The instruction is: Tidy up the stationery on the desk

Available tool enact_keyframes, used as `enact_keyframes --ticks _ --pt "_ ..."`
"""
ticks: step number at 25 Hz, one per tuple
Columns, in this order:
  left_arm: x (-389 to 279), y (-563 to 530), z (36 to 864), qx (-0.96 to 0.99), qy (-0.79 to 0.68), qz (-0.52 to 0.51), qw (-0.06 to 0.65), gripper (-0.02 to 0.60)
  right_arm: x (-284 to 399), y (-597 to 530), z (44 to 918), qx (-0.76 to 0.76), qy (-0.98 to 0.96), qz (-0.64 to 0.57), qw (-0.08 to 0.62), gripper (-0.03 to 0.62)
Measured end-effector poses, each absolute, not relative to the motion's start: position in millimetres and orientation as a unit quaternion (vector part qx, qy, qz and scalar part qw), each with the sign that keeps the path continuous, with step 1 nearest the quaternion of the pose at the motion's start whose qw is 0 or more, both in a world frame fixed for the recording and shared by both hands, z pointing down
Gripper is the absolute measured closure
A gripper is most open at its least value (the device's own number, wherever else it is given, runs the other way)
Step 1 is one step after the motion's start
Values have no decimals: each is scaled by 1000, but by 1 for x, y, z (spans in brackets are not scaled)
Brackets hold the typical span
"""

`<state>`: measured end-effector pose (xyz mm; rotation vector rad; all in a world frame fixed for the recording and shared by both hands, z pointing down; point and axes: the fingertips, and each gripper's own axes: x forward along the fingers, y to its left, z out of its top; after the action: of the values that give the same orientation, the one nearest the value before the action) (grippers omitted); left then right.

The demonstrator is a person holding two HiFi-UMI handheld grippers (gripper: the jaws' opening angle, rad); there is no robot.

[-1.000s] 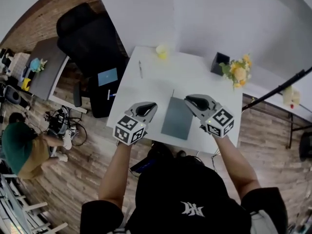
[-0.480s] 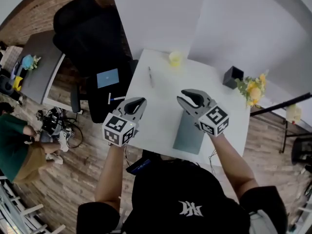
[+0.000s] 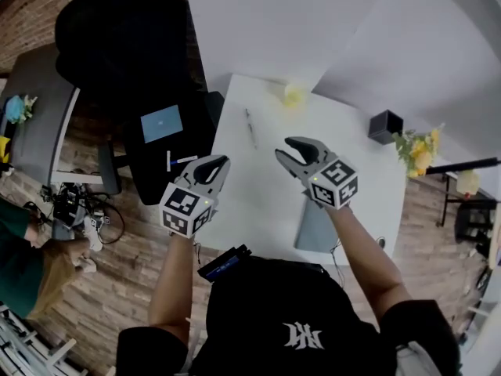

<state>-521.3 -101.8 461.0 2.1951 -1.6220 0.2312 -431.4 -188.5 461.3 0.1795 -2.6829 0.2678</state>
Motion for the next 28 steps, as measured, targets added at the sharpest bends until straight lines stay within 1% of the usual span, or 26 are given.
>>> enact_keyframes --ticks 7,17,21,28 --pt "-551 -104 490 793 -566 71 214 565 -477 -207 503 87 -954 118 262 442" --pt "-548 -116 525 812 -537 42 224 565 -523 -229 562 123 -925 172 314 442" --pt "-543 -123 534 822 -521 24 229 565 -532 -240 579 143 -914 176 337 442" --pt "-547 -138 553 822 -515 22 241 564 -531 -250 614 164 -888 188 385 442"
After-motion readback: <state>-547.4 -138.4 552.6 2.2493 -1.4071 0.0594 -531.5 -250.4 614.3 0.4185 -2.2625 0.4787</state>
